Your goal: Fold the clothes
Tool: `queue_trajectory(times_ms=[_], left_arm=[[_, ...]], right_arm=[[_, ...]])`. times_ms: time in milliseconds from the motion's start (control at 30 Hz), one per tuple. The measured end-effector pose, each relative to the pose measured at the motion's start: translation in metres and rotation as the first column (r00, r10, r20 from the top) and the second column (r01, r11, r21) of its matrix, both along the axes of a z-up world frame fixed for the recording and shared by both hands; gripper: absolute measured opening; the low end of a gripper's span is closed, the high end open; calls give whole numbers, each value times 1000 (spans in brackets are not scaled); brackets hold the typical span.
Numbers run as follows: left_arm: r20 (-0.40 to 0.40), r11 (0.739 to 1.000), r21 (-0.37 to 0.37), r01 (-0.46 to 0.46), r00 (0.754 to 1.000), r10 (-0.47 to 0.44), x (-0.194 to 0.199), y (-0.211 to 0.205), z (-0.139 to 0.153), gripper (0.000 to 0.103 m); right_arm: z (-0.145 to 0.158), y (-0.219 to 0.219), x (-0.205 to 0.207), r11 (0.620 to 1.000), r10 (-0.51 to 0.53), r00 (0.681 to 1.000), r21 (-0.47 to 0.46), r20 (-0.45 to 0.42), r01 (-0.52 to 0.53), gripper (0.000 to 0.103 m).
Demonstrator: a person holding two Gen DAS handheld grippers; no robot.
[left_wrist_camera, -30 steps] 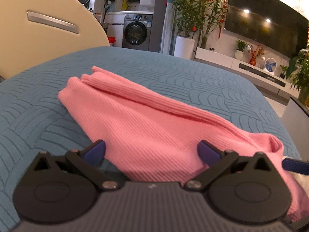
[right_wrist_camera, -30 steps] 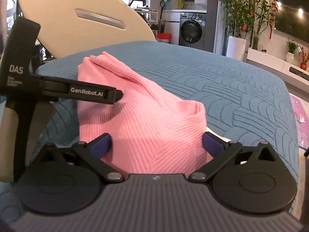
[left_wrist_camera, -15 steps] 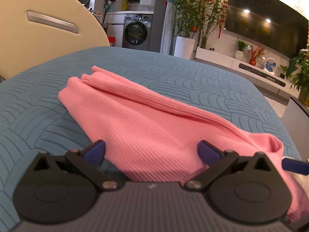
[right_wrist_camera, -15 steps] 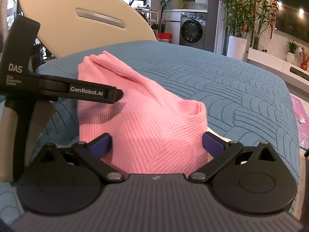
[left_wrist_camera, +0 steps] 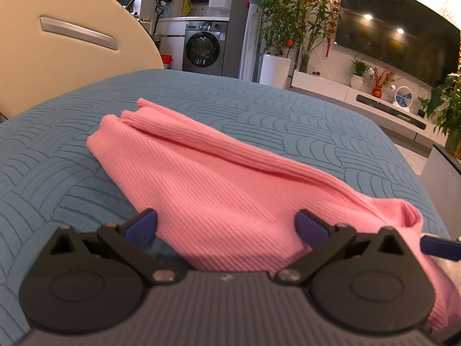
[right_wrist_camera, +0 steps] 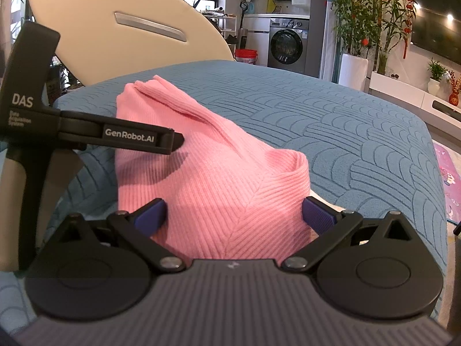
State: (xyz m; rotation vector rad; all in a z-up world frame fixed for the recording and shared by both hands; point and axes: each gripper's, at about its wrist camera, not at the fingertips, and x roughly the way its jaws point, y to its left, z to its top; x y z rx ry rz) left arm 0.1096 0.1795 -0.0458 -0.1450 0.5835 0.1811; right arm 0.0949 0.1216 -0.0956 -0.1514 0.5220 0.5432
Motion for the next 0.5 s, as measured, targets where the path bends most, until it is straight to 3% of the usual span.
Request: queue_trajectory(times_ms=[500], left_arm=[[0, 1000, -8, -1, 1000, 1, -1, 1, -1, 103]], right_arm=[[-4, 13, 6, 1000, -8, 1000, -7, 0, 8, 103]])
